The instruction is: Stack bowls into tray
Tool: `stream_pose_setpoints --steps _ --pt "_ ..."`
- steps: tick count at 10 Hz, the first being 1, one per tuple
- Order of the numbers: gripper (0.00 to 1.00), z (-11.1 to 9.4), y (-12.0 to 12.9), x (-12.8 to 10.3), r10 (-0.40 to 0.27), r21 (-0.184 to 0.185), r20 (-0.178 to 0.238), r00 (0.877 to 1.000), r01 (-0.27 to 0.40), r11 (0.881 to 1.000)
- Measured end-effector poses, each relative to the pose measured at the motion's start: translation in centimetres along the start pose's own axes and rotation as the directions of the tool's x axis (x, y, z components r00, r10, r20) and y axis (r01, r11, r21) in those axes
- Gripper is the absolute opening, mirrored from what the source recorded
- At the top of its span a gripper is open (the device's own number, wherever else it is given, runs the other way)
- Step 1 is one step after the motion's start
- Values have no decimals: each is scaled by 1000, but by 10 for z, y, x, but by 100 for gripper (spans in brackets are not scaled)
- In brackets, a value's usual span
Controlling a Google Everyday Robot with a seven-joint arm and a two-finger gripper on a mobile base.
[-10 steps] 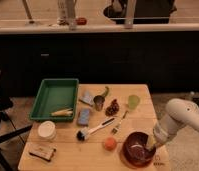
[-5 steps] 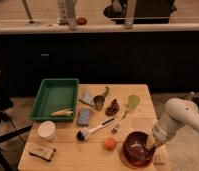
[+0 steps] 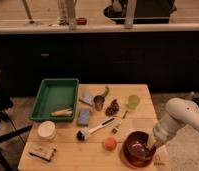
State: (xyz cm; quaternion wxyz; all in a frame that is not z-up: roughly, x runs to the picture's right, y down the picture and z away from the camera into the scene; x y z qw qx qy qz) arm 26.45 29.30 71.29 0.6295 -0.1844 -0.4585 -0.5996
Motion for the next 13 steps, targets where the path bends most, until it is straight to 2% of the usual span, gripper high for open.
stream_pose_setpoints --steps 5,13 --pt "80 1 1 -1 0 5 6 1000 0 1000" --pt "80 0 -1 -6 -4 8 -9 1000 5 1000"
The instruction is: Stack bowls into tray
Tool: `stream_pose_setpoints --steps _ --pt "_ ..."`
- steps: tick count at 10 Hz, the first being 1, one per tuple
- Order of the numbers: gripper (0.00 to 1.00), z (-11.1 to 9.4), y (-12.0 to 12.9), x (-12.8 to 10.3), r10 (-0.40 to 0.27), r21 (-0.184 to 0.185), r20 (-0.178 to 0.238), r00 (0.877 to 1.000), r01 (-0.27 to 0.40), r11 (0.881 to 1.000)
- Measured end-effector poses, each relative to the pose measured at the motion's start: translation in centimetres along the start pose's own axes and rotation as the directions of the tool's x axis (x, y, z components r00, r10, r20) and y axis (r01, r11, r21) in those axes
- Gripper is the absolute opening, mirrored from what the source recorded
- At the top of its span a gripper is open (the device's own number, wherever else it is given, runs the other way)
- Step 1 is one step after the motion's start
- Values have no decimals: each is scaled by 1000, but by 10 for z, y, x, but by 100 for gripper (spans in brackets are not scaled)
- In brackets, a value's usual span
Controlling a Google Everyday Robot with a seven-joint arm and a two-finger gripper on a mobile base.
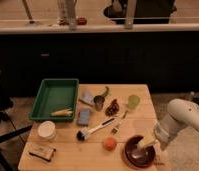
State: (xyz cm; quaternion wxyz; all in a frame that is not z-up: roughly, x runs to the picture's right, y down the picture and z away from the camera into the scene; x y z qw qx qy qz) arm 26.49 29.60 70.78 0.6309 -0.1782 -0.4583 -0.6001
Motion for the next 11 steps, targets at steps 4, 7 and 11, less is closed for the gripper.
stream_pose_setpoints --steps 4,7,11 --pt "80 10 0 0 10 -6 10 1000 -10 1000" --pt "80 22 5 0 48 4 -16 999 -48 999" --pt "80 31 8 1 78 12 -19 997 -78 997"
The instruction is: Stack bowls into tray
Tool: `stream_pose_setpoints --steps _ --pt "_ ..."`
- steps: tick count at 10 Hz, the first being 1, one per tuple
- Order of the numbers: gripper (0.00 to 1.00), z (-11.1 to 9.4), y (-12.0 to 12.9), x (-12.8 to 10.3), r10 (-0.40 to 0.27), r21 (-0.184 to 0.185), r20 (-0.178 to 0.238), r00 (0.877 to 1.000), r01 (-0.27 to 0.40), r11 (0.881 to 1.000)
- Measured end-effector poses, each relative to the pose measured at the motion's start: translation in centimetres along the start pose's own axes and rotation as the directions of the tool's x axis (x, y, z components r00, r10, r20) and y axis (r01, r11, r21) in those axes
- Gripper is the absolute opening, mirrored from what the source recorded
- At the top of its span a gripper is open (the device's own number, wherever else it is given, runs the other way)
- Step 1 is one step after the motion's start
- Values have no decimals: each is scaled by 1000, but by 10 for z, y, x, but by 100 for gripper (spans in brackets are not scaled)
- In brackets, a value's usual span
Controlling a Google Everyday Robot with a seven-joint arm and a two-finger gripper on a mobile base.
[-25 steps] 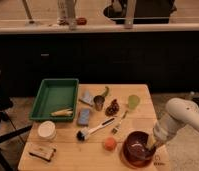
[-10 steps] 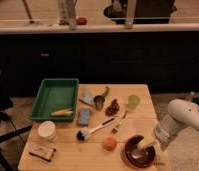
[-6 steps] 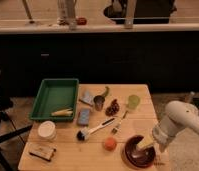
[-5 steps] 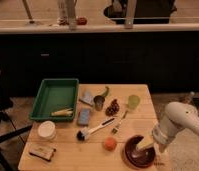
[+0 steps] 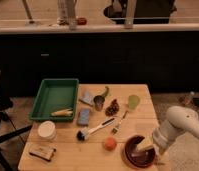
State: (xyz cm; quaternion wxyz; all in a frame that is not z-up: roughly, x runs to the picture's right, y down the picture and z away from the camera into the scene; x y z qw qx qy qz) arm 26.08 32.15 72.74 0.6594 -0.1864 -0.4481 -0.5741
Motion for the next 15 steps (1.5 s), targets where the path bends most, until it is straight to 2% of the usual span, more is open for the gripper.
stream_pose_setpoints --steps 5,6,11,12,14,15 --pt "80 9 4 3 13 -9 23 1000 -13 1000" --pt "76 10 4 4 12 -10 26 1000 -12 1000" --pt "27 8 4 1 8 -13 20 1000 -8 1000" --pt "14 7 3 2 7 -12 14 1000 -7 1000" --pt "1 6 3 1 6 -12 11 1000 -6 1000" --pt "0 5 3 1 7 -11 8 1000 -7 1000"
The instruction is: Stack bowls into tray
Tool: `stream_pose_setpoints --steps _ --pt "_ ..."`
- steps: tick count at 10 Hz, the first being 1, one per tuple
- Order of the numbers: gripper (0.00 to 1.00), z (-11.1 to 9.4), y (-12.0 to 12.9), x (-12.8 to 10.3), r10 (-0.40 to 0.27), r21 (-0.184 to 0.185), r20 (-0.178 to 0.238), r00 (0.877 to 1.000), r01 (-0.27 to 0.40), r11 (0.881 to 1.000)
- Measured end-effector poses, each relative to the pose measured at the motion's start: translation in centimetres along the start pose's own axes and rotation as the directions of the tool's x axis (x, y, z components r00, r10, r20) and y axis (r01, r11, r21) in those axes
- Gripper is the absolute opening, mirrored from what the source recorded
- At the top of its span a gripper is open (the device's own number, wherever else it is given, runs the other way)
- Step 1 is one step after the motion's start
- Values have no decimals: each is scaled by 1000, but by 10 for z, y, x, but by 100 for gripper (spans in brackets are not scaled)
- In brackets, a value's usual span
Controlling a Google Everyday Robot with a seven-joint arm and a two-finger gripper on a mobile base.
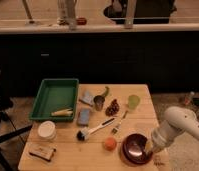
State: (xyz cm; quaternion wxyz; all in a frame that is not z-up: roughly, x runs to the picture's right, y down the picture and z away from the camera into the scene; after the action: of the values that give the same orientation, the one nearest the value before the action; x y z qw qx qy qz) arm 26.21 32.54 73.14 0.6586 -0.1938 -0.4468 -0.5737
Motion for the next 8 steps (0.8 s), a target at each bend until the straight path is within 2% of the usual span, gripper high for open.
stream_pose_setpoints --steps 8 --pt "0 -3 -1 -2 -8 4 -14 1000 8 1000"
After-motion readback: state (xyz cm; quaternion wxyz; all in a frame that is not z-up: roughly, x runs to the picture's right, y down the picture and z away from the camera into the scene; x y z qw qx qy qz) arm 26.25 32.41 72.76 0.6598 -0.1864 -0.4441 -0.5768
